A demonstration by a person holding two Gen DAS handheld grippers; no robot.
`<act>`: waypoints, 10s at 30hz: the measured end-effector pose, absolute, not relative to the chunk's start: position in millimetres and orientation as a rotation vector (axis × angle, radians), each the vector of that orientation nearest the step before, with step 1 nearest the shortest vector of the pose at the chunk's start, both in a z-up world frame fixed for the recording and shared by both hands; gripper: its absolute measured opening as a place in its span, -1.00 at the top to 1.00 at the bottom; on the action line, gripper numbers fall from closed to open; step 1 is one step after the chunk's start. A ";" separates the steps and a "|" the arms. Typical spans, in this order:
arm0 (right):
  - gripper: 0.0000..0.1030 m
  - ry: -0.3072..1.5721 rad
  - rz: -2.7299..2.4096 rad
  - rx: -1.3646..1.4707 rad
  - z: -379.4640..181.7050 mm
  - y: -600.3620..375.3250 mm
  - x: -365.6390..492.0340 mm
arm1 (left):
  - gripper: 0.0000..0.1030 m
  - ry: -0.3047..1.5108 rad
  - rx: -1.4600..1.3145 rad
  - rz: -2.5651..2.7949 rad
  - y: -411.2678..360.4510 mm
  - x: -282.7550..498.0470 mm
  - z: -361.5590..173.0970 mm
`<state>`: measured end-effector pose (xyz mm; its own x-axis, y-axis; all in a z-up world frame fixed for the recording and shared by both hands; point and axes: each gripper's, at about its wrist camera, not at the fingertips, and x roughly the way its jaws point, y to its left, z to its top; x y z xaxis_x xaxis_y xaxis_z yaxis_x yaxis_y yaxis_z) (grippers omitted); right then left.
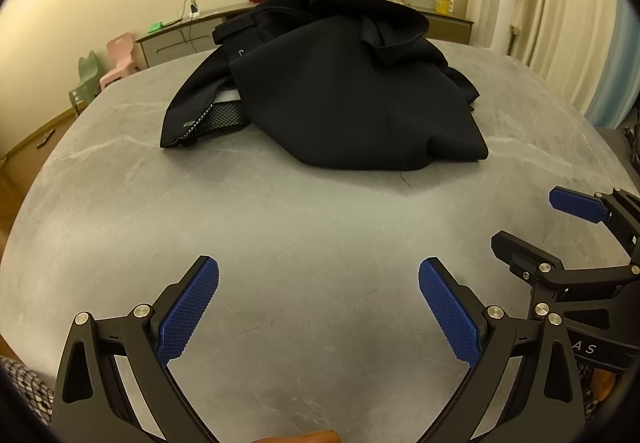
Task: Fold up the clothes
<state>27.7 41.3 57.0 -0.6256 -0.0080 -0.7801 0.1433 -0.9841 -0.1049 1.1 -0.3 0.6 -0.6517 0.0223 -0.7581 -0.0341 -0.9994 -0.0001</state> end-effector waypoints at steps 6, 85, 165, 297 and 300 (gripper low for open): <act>-0.56 0.244 -2.747 1.322 56.2 42.0 27.0 | -0.95 0.004 -1.328 2.802 -4.1 10.4 1.3; 0.92 0.487 -2.544 1.383 50.0 -25.7 -154.7 | -0.31 -0.777 -1.312 2.766 -229.4 -134.7 24.9; -0.13 0.133 -2.839 0.741 271.2 -98.6 -209.2 | -0.19 -0.457 -1.557 2.829 -293.8 -160.0 -20.3; 0.91 0.264 -3.053 0.907 130.3 74.0 -120.3 | -0.28 -0.759 -1.674 2.888 -317.2 -168.3 -9.5; 0.80 0.102 -3.049 1.286 68.3 134.6 -115.7 | -0.28 -0.748 -1.667 2.895 -313.0 -166.7 -4.8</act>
<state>-115.7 134.6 68.3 -0.6860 0.1793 -0.7051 -0.1316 -0.9838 -0.1221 -166.7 -313.0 -4.8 -0.4957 -0.0267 -0.8681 0.4438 -0.8669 -0.2268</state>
